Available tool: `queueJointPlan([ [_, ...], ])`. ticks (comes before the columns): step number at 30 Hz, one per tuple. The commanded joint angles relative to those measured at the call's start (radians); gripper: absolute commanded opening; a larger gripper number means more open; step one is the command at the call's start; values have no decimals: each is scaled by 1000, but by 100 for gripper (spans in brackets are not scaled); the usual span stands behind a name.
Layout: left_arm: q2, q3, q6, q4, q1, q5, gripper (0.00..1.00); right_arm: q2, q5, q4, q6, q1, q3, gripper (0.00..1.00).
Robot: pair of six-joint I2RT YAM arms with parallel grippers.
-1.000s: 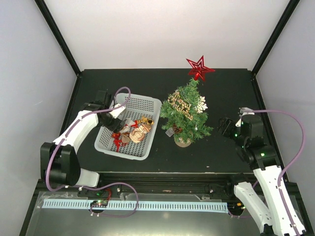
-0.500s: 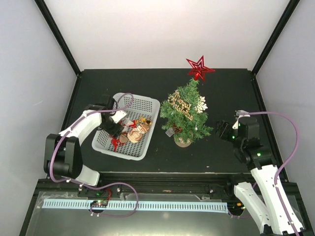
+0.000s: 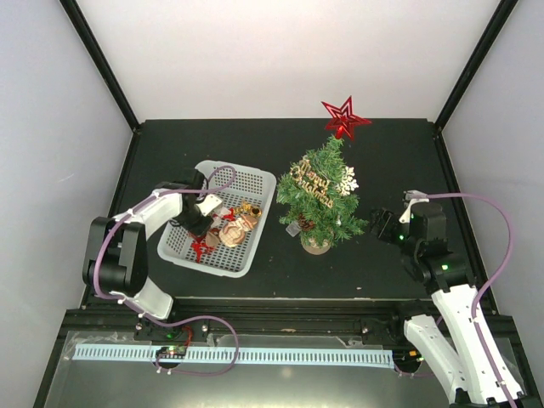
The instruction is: Decorate the small christmas tree
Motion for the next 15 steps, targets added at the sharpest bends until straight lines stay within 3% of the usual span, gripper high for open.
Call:
queueJointPlan([
  [1, -17, 26, -22, 20, -7, 3, 24, -6, -18, 33, -9, 7, -16, 70],
  [4, -31, 45, -26, 2, -7, 6, 20, 0, -24, 38, -9, 6, -16, 70],
  [15, -106, 132, -16, -102, -7, 40, 20, -1, -29, 46, -8, 7, -27, 70],
])
